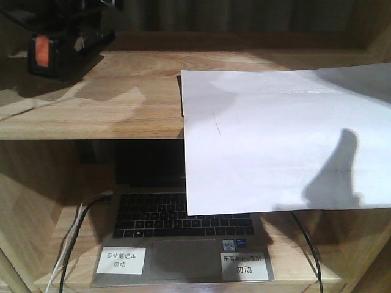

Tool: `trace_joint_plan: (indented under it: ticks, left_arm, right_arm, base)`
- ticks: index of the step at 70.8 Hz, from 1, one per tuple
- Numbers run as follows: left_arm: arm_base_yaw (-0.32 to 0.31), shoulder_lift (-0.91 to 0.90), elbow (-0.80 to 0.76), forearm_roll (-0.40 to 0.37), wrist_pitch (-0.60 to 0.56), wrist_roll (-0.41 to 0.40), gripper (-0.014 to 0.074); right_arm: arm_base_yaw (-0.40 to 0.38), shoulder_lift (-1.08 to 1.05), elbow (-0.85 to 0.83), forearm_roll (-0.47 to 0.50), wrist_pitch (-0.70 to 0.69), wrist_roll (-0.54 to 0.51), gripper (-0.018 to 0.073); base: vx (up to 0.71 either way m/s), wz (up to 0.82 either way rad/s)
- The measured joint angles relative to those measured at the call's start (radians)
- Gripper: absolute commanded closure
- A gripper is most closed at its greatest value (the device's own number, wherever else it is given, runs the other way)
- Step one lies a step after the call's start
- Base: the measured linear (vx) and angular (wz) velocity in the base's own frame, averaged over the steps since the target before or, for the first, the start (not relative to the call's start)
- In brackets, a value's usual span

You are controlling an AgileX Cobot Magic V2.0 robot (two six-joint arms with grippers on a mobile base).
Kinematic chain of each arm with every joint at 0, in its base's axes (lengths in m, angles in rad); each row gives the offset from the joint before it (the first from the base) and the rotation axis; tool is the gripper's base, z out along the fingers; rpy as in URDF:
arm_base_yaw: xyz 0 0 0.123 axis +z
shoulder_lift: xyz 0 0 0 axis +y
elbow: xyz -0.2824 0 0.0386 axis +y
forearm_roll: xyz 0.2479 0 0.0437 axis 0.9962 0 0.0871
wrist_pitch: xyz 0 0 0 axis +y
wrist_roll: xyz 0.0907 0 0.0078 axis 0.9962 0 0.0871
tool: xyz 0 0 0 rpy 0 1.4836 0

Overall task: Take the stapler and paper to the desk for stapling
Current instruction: 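Lift the stapler off the shelf with the left gripper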

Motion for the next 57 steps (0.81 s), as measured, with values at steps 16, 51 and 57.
trace_joint_plan:
  ticks: [16, 51, 57]
  left_arm:
    - [0.000, -0.183, 0.217, -0.105, -0.139, 0.112, 0.0604]
    - [0.000, -0.679, 0.870, -0.398, -0.458, 0.488, 0.0604]
    - [0.000, -0.750, 0.956, -0.402, -0.460, 0.511, 0.0604]
  right_arm:
    - [0.000, 0.000, 0.000, 0.000, 0.000, 0.000, 0.0126]
    - [0.000, 0.000, 0.000, 0.000, 0.000, 0.000, 0.0126]
    - [0.000, 0.000, 0.000, 0.000, 0.000, 0.000, 0.0126]
  base:
    - [0.00, 0.00]
    - [0.00, 0.00]
    - [0.00, 0.00]
